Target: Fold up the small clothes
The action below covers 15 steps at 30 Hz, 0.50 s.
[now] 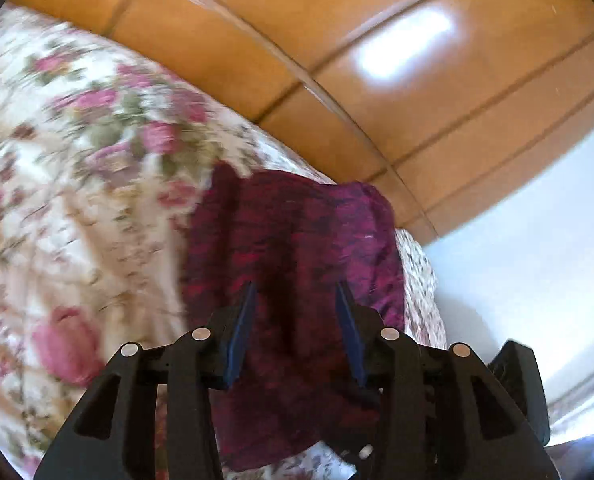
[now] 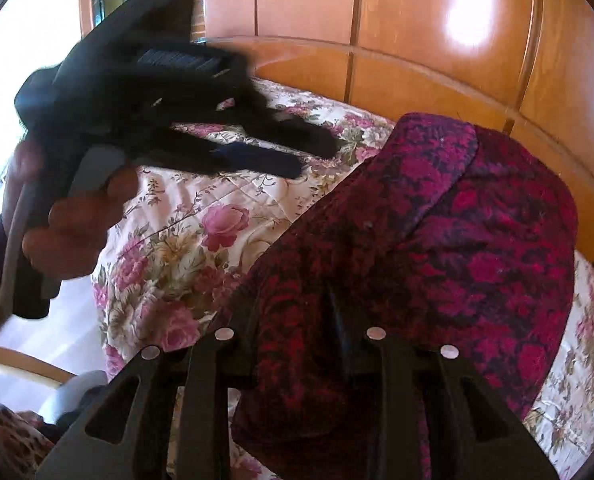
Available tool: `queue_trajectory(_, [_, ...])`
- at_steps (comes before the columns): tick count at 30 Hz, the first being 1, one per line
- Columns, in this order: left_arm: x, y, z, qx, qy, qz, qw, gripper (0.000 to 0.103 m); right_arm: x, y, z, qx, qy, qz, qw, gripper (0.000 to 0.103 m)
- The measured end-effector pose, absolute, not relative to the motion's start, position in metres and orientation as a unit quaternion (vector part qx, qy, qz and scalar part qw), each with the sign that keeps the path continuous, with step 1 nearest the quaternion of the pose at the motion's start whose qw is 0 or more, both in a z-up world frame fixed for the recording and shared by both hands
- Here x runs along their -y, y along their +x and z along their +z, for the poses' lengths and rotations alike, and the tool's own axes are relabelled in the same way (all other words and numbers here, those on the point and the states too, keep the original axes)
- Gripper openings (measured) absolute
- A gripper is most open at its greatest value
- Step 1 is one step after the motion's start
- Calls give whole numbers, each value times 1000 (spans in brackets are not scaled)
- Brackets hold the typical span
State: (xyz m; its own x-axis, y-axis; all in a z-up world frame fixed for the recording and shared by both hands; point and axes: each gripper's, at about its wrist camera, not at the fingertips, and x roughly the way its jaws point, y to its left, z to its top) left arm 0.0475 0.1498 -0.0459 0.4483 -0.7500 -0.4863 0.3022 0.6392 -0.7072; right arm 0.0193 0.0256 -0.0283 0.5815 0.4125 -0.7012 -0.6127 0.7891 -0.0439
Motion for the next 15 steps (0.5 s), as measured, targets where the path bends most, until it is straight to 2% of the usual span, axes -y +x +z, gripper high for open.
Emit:
queue_trajectory(5, [-99,70,-45,-451,-221,-357,788,40,-23,10,-31,-323,-152,284,890,34])
queue_trajectory(6, [-89,72,-44,-453,-198,-355,793,38,-22,9,-32,-316,-155,280,893,38])
queue_trajectory(7, [-84,72,-44,-453,-183,-350,800,25,-21,9,-31,-312,-153,282,894,47])
queue_trajectory(9, [-80,74,-42,-447,-172,-342,809,19,-18,5,-25,-308,-141,301,891,61])
queue_trajectory(13, [-83,70,-28,-435,-147,-327,826,16,25,-2,2,-314,-65,364,874,73])
queue_trajectory(15, [-88,67,-20,-428,-130,-321,835,16,57,-4,15,-310,-19,366,877,73])
